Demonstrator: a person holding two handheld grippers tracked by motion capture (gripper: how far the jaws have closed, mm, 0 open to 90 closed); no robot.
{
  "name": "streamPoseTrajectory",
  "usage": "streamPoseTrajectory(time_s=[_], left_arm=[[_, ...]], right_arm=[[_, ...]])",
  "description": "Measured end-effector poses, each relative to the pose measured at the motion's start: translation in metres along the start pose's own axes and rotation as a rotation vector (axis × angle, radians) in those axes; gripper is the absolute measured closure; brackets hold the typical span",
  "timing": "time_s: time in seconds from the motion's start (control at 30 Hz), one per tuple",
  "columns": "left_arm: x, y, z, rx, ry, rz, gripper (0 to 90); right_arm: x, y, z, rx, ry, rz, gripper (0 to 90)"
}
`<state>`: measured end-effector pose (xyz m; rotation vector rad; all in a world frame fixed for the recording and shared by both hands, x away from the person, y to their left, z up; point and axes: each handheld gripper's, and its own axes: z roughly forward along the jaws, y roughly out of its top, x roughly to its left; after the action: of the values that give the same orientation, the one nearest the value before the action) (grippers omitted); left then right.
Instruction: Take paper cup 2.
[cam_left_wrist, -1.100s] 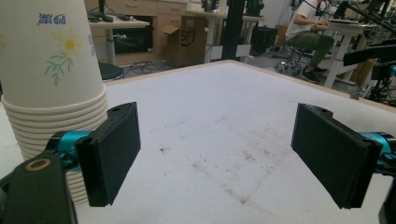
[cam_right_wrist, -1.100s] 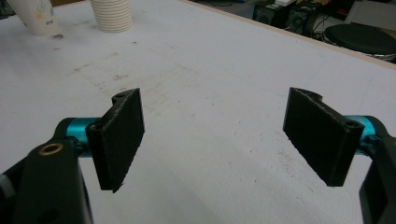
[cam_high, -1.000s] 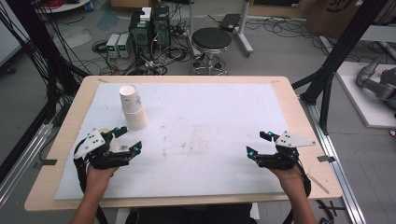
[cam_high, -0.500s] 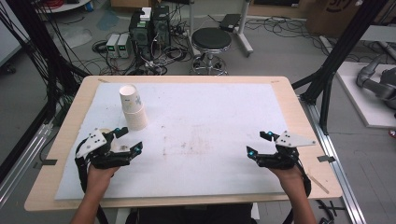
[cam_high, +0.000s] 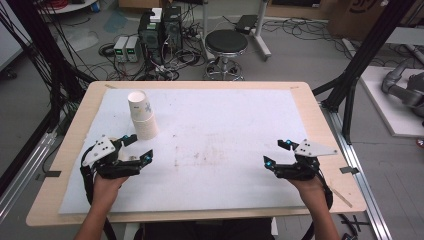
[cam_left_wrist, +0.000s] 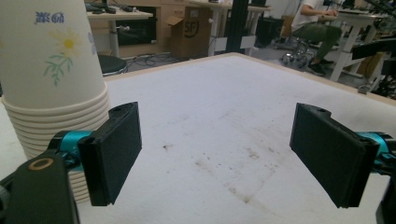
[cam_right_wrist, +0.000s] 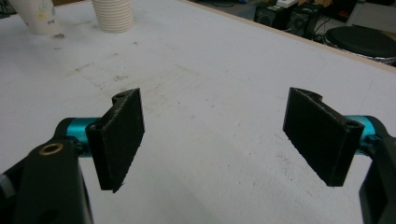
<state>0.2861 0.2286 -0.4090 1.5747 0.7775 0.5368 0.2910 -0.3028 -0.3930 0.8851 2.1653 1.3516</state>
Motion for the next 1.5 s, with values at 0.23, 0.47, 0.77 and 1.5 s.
streamPoseTrajectory(time_s=[0.23, 0.47, 0.77, 1.5], left_arm=[[0.006, 0.020, 0.005, 0.022, 0.028, 0.011, 17.6], [0.014, 0.044, 0.012, 0.058, 0.065, 0.013, 17.7], [0.022, 0.070, 0.016, 0.041, 0.114, 0.038, 18.0], [0.068, 0.107, 0.055, 0.135, 0.246, -0.007, 17.2]], right_arm=[[0.001, 0.002, 0.003, 0.001, 0.011, -0.005, 21.2], [0.001, 0.002, 0.001, -0.007, 0.015, -0.002, 21.2], [0.001, 0.002, 0.000, -0.007, 0.013, 0.002, 21.1], [0.001, 0.001, 0.000, -0.008, 0.013, -0.001, 21.1]])
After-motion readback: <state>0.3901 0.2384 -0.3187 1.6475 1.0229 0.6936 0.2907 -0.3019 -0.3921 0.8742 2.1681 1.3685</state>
